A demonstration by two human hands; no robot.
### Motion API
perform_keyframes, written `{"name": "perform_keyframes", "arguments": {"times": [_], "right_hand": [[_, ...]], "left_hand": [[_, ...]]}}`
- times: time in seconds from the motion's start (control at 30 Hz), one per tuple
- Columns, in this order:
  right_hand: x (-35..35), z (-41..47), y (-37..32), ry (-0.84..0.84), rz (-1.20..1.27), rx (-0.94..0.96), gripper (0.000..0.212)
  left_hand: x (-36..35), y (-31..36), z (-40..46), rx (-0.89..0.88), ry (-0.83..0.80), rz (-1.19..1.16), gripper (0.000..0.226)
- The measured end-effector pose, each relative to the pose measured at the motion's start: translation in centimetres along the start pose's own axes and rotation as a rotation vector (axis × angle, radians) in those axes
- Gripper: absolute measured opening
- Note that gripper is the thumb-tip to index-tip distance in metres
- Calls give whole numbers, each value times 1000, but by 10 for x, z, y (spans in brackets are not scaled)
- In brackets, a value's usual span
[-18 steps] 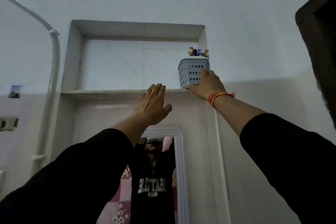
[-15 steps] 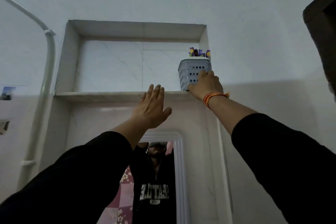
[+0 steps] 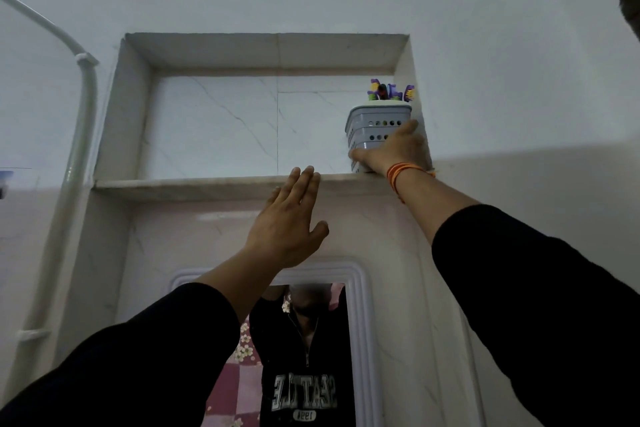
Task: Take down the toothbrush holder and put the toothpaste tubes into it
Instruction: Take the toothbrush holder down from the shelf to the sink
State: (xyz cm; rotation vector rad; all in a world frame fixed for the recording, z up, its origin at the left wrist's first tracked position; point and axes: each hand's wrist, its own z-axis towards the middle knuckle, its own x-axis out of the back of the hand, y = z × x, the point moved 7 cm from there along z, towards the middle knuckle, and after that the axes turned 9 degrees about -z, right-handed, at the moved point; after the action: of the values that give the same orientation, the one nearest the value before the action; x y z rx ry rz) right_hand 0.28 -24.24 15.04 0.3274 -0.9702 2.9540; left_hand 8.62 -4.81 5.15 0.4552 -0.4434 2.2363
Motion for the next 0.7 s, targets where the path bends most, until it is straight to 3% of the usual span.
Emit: {"name": "perform_keyframes", "arguments": {"times": [0.1, 0.3, 0.5, 0.7], "right_hand": [[8, -2, 0, 8, 47, -42, 115], [41, -24, -10, 17, 114, -11, 113], [90, -63, -20, 30, 240, 28, 109], [78, -145, 14, -65, 290, 21, 123]], "left_hand": [[1, 0, 1, 12, -40, -30, 87], [25, -1, 11, 5, -223, -85, 82], [55, -1, -17, 34, -141, -262, 68], [45, 3, -96, 133, -150, -391, 52]]}}
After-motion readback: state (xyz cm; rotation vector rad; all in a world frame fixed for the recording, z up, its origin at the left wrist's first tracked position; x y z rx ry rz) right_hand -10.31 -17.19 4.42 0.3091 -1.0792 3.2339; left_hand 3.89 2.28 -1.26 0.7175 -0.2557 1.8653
